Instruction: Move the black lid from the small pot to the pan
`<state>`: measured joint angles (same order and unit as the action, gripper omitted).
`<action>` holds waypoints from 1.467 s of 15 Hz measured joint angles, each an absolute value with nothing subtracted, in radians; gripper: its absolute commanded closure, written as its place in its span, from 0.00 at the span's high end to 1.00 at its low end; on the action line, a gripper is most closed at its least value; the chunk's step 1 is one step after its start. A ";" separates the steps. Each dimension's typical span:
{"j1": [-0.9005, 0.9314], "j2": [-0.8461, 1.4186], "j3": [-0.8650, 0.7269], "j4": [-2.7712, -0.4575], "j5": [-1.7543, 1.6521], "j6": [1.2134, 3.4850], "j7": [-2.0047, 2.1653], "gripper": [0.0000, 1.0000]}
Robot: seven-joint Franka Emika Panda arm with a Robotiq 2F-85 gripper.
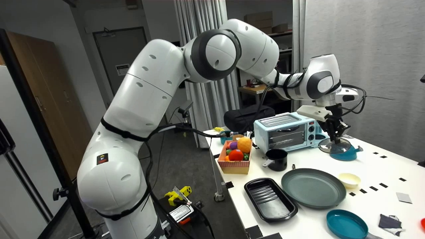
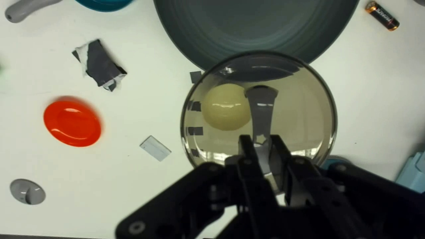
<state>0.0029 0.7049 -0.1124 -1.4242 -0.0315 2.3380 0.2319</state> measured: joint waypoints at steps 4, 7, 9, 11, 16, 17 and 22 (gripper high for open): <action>-0.030 0.639 -0.122 -1.556 -0.031 2.394 0.230 0.04; -0.039 0.610 -0.128 -1.650 -0.031 2.447 0.229 0.04; -0.040 0.602 -0.131 -1.706 -0.031 2.489 0.225 0.04; -0.040 0.600 -0.131 -1.751 -0.031 2.529 0.223 0.04; -0.048 0.600 -0.131 -1.821 -0.025 2.605 0.217 0.04; -0.054 0.600 -0.131 -1.828 -0.022 2.617 0.213 0.04; -0.098 0.599 -0.130 -1.841 0.011 2.643 0.173 0.04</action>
